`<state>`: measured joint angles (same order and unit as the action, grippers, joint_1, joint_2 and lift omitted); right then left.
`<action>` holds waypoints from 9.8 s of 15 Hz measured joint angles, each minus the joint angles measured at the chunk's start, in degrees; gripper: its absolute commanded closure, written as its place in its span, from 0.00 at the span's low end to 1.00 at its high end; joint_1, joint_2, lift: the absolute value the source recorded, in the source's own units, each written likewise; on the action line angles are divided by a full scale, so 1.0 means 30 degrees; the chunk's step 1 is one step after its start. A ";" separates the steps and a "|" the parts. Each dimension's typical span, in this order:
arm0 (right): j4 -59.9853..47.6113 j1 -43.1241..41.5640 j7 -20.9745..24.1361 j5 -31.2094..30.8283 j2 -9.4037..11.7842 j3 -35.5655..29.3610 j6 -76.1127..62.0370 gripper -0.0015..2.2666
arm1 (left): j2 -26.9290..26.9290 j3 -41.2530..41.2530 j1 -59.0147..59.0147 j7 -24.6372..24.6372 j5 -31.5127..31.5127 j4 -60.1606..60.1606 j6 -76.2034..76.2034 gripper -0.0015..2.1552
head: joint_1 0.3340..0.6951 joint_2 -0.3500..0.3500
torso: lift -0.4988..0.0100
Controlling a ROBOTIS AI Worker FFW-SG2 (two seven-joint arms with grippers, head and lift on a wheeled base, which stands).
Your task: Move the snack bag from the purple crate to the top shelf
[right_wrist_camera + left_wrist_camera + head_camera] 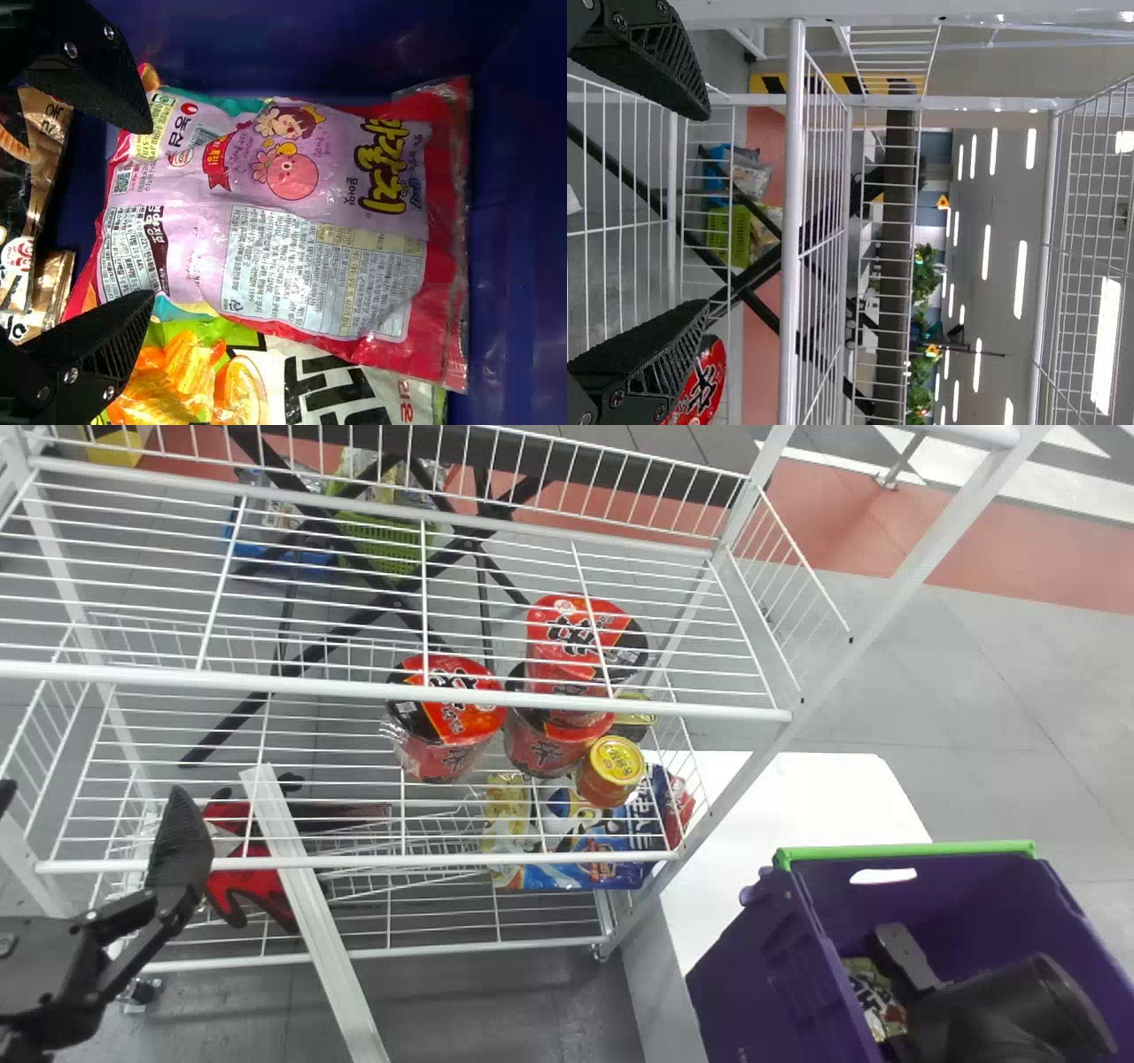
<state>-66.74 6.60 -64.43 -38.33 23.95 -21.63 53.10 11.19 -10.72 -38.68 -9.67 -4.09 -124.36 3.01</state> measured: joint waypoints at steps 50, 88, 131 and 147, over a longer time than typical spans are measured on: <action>-1.4241 0.6292 -0.0670 0.0127 -0.4308 -0.6306 0.3721 0.85 | -0.0068 -0.0166 0.0944 0.0151 -0.0101 0.1008 -0.0005 0.03 | 1.00 0.00 | 0.28; -1.7247 0.5446 -0.2985 -0.0843 -0.4175 -0.7267 0.5666 0.85 | -0.0035 -0.0072 0.0912 0.0121 -0.0102 0.0821 0.0005 0.03 | 1.00 0.00 | 0.57; -1.7529 0.5681 -0.3484 -0.0488 -0.4351 -0.7350 0.4962 0.85 | -0.0135 -0.0047 0.0766 0.0039 -0.0160 0.0774 0.0005 0.03 | 1.00 0.00 | 0.91; -1.7673 0.5762 -0.3499 -0.0428 -0.4646 -0.7540 0.4567 0.85 | -0.0156 -0.0053 0.0782 0.0002 -0.0149 0.0780 -0.0015 0.03 | 1.00 0.00 | 1.00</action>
<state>-119.76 23.88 -74.93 -39.61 10.01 -44.25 66.80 10.72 -10.88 -36.34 -9.67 -4.54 -122.02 2.97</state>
